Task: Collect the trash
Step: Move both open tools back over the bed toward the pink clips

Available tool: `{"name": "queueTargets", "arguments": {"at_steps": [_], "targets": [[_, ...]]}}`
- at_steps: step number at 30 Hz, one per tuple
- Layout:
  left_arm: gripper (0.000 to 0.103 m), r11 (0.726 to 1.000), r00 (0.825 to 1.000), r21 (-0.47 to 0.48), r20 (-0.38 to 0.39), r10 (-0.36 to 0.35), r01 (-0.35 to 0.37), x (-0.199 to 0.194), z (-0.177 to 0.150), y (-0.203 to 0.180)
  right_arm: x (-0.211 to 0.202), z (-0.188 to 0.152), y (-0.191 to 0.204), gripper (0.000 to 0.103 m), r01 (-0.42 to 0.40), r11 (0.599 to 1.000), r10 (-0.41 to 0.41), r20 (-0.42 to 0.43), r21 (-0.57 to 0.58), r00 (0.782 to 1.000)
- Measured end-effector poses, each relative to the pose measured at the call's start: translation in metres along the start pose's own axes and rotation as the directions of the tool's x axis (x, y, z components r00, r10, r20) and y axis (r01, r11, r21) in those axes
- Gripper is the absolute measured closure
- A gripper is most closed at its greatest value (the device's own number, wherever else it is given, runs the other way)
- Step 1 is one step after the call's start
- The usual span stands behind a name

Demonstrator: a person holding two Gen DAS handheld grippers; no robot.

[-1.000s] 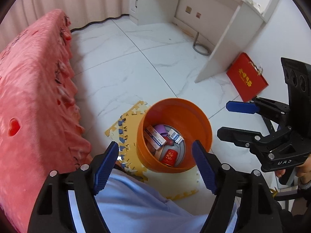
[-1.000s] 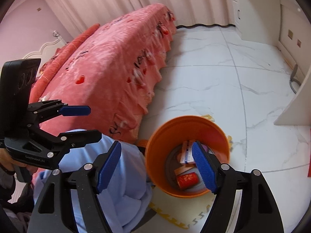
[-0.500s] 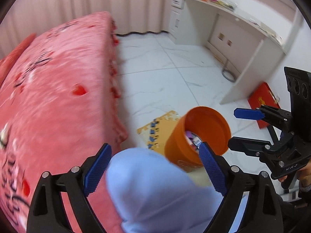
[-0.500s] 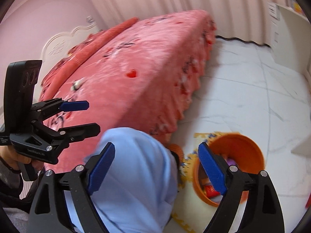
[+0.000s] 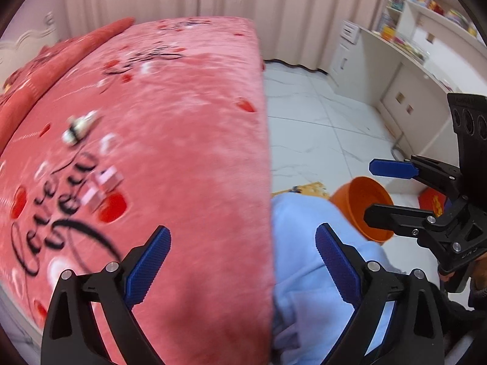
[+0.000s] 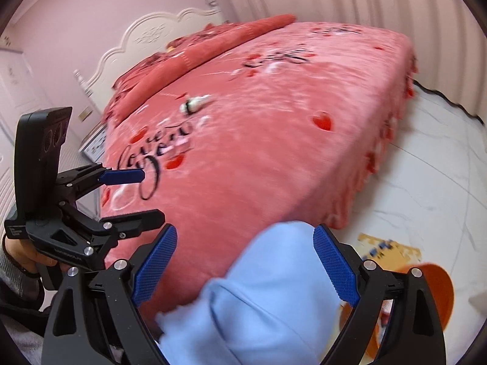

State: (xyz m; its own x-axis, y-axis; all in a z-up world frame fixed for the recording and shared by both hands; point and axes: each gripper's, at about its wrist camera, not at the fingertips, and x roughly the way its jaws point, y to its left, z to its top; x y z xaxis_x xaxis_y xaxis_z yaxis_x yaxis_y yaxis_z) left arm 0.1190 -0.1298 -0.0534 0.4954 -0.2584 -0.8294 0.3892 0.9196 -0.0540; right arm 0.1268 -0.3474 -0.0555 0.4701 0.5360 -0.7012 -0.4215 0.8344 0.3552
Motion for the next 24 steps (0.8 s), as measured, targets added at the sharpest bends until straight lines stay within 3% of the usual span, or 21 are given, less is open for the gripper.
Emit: {"name": "queueTargets", "arguments": {"at_steps": [14,24], "targets": [[0.008,0.988,0.994,-0.108,-0.022,0.106,-0.107,-0.01,-0.014,0.113,0.08,0.057,0.074,0.013,-0.096,0.988,0.089,-0.065,-0.117,0.994],[0.008,0.999,0.996,0.019,-0.075,0.041,-0.04,0.036,0.015,0.171,0.115,0.076,0.078,0.013,-0.065,0.994,0.057,-0.093,-0.084,0.994]]}}
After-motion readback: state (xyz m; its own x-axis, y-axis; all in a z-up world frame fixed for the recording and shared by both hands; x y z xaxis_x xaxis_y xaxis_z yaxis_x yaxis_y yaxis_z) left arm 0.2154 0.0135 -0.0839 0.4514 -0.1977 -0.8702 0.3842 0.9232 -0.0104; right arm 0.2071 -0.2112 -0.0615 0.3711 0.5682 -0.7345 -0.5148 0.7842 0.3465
